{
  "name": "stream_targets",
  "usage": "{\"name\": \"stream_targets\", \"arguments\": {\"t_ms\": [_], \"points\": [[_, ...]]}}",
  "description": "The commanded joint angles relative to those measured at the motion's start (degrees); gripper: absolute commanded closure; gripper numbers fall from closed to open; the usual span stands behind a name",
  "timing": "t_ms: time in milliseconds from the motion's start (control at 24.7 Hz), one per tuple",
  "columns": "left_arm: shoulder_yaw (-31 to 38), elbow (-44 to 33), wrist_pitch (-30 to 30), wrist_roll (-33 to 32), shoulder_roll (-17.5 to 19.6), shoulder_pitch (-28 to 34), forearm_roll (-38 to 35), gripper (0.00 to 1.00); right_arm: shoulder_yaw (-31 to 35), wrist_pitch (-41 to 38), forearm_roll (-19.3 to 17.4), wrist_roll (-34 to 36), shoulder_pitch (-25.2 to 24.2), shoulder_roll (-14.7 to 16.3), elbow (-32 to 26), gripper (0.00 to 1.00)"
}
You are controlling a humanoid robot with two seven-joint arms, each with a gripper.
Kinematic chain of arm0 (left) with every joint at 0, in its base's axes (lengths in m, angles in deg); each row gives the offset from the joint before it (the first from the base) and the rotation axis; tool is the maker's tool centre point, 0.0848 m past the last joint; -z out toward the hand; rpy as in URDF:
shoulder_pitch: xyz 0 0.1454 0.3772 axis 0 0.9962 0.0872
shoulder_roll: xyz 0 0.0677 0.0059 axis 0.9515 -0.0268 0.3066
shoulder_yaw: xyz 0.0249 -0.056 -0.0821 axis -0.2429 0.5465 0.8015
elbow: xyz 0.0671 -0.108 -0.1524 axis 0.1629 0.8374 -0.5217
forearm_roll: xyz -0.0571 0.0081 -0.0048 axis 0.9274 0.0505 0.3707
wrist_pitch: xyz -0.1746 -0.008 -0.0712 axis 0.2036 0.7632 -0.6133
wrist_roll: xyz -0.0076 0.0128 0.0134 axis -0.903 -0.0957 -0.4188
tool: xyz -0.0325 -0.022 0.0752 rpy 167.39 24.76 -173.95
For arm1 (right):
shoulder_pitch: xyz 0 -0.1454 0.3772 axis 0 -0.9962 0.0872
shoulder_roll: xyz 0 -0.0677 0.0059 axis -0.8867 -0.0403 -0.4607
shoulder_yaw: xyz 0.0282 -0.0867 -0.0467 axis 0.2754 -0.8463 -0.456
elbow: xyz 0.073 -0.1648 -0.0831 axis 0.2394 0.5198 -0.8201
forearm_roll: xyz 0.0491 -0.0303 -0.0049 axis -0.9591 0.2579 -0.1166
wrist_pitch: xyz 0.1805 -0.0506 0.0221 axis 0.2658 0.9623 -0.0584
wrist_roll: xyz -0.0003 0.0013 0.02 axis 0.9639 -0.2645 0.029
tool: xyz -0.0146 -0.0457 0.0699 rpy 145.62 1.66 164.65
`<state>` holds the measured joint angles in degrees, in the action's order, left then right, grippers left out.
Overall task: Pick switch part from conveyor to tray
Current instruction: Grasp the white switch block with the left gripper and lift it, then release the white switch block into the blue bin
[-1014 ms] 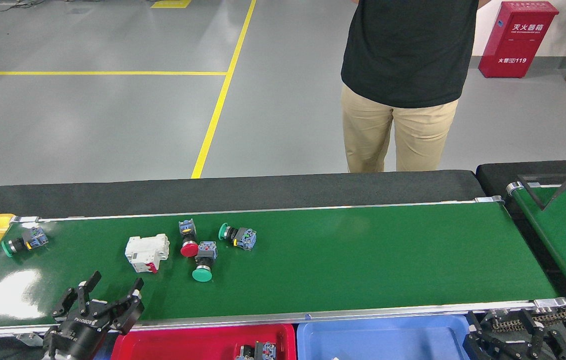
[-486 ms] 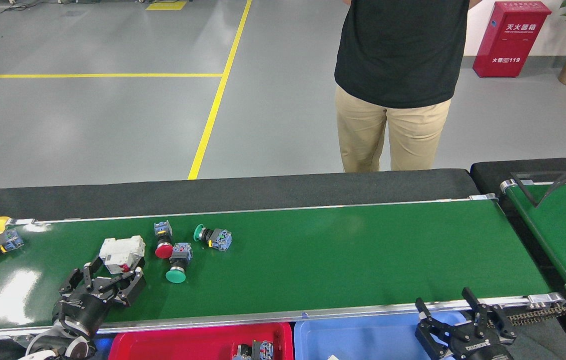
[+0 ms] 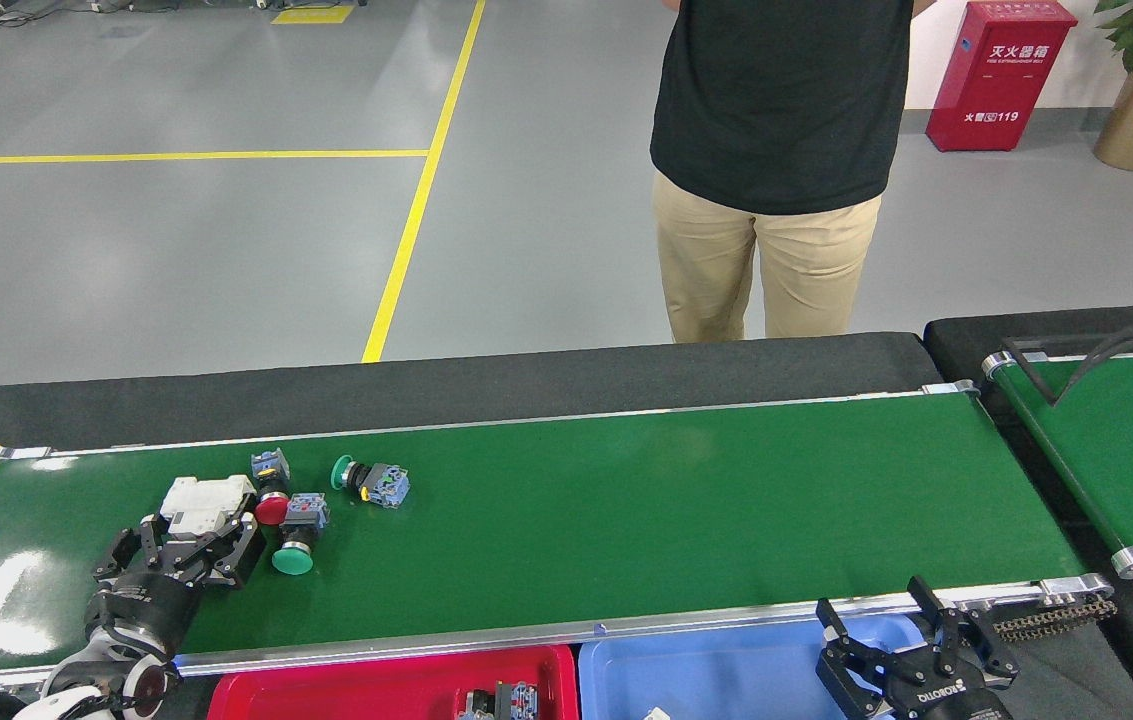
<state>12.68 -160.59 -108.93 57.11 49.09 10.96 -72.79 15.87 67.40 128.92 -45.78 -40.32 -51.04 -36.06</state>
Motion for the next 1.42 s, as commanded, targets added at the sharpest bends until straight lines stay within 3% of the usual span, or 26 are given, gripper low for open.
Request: {"name": "stream_targets", "arguments": {"t_ms": [0,122,203,324,486,527,568,608,851,1014,1095,1257,1378], "points": [[-0.4,-10.9,-1.6,-0.2,-0.2,4.9,2.4,0.93,0.3,1.7,0.0,0.1,0.6,0.1,-0.8,0.01],[-9.2,-26.3,-9.3,-0.1,-3.5,16.8,2.8,0.86,0.3,1.8,0.0,0.1,0.5,0.1,-0.8,0.01],[-16.6,-25.3,-12.2,-0.2,-5.0,18.1,2.2,0.82,0.3,2.0,-0.1,0.1,0.5,-0.1,-0.8,0.01],[-26.7,-25.3,-12.1,-0.3,-6.9,18.0,-4.6,0.65,0.3,2.0,-0.2,0.1,0.5,-0.4,-0.8,0.01],[-32.9,-24.5,-12.0,-3.6,-13.1,15.3,-13.7,0.48,0.3,1.9,-0.3,-0.1,0.6,-1.2,-0.8,0.01],[-34.0,-23.4,-11.5,-5.2,-15.1,14.5,-16.3,0.34,0.3,1.9,-0.3,-0.1,0.6,-1.3,-0.8,0.01],[-35.2,-22.0,-10.3,-6.1,-17.0,13.6,-18.4,0.1,0.3,1.9,-0.3,-0.1,0.6,-1.3,-0.8,0.01],[-36.3,-21.1,-8.6,-6.8,-18.5,12.4,-19.3,0.0,0.3,1.9,-0.3,-0.1,0.6,-1.4,-0.8,0.01],[-38.6,-21.1,-7.0,-6.9,-16.5,11.2,-18.8,0.0,0.3,1.5,-0.3,-0.1,0.6,-1.8,-0.8,0.01],[-30.3,-23.5,-7.2,-6.5,-11.0,13.0,-11.8,0.0,0.3,1.6,-0.3,-0.1,0.5,-1.8,-0.8,0.01],[-19.3,-23.5,-7.1,-6.4,-10.4,13.5,-7.4,0.0,0.3,1.4,-0.3,0.0,0.5,-1.8,-0.8,0.01],[2.9,-20.2,-6.7,-4.3,-11.0,14.4,-6.7,0.0,0.3,1.4,-0.3,0.0,0.5,-1.7,-0.8,0.01],[15.3,-16.9,-6.7,0.1,-11.1,16.6,-6.8,0.0,0.3,1.5,-0.3,0.0,0.5,-1.6,-0.8,0.01]]}}
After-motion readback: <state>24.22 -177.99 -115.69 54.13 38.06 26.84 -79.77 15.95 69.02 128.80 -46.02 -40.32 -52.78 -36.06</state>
